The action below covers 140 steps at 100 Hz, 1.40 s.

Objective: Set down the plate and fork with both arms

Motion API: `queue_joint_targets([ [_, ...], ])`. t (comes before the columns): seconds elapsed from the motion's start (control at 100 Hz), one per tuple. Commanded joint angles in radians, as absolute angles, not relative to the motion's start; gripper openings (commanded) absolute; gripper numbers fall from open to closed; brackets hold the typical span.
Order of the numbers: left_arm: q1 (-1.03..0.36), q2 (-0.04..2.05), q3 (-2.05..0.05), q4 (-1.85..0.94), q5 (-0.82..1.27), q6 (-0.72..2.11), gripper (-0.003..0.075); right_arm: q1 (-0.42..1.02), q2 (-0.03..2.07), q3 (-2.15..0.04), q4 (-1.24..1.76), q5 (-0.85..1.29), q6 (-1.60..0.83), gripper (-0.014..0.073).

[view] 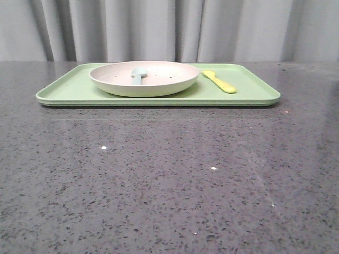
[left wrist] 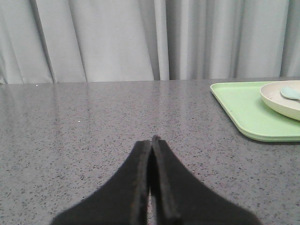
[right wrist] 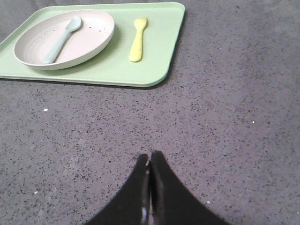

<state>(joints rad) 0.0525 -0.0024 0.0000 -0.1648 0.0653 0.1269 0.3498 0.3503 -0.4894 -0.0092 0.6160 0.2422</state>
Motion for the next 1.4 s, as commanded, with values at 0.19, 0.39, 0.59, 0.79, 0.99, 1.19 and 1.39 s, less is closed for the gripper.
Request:
queue_joint_targets([
  [0.19,0.055,-0.035,0.013,-0.164,-0.019,0.126,-0.0020,0.347,0.354,-0.513,-0.021,0.539,0.236,-0.0067],
  [0.39,0.055,-0.035,0.013,-0.164,-0.019,0.126,-0.0020,0.347,0.354,-0.513,-0.021,0.539,0.236,-0.0067],
  [0.59,0.055,-0.035,0.013,-0.164,-0.019,0.126,-0.0020,0.347,0.354,-0.513,-0.021,0.539,0.236,-0.0067],
  [0.79,0.055,-0.035,0.013,-0.164,-0.019,0.126,-0.0020,0.345,0.349,-0.512,-0.021,0.539,0.236,-0.0067],
  [0.99,0.055,-0.035,0.013,-0.164,-0.019,0.126,-0.0020,0.272,0.337,-0.468,-0.021,0.477,0.235,-0.0067],
  [1.19,0.055,-0.035,0.013,-0.164,-0.019,0.126,-0.0020,0.172,0.271,-0.323,-0.021,0.256,0.172,-0.0067],
  [1.39,0.055,-0.035,0.013,-0.164,-0.019,0.126,-0.0020,0.127,0.168,-0.136,-0.020,0.065,0.126,-0.0067],
])
